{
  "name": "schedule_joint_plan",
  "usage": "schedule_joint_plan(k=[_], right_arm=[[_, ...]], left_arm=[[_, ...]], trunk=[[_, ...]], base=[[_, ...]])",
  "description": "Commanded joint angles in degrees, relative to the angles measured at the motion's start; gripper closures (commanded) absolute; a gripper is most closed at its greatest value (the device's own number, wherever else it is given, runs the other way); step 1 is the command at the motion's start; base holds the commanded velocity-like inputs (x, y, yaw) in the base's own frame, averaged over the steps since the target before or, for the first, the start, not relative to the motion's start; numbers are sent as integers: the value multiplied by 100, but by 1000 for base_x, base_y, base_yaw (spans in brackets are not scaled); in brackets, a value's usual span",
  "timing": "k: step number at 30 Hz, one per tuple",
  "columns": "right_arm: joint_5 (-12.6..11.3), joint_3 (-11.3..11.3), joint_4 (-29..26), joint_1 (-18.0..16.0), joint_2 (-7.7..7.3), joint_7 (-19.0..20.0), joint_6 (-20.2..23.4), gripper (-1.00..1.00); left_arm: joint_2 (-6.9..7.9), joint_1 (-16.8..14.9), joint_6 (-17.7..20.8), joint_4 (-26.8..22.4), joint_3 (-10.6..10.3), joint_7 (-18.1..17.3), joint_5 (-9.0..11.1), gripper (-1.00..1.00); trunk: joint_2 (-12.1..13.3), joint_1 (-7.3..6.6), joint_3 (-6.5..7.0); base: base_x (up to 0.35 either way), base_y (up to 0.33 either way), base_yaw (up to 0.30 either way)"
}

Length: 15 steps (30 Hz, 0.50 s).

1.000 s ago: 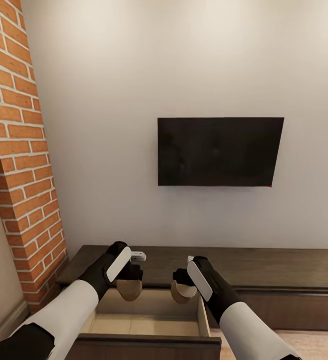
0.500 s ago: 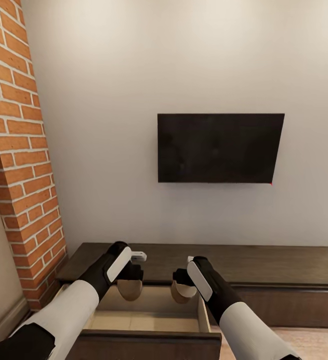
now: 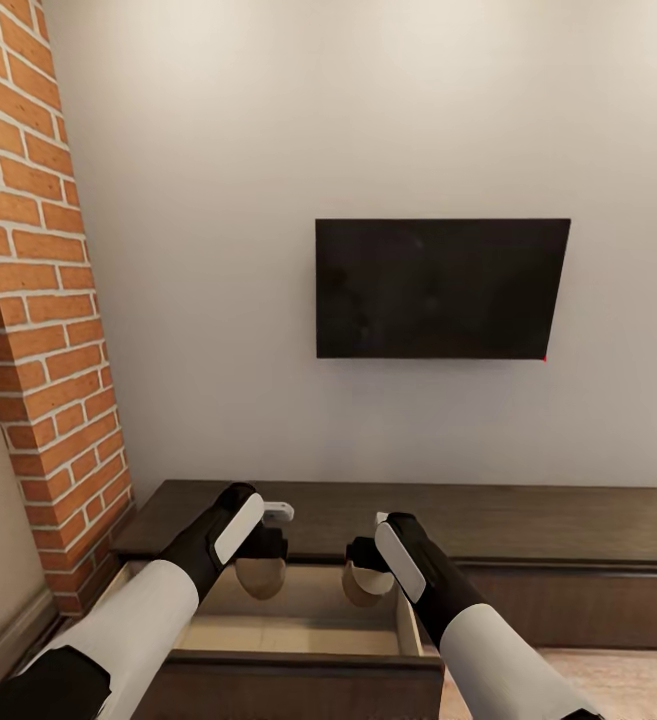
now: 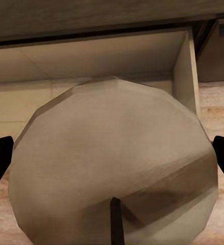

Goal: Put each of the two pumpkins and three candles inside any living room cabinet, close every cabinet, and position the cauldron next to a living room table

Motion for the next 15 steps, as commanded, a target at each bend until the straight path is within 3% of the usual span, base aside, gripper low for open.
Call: schedule_joint_plan(k=[1,15], right_arm=[[-59,18,-7,-5,-3,-57,4,100],[-62,18,-8,-5,-4,-55,4,100]], left_arm=[[2,-5,-19,-4,-20,56,59,100],[1,-5,-69,-21,-20,56,59,100]], trunk=[[-46,22,-25],[-607,330,-277]], base=[[0,0,0],[0,0,0]])
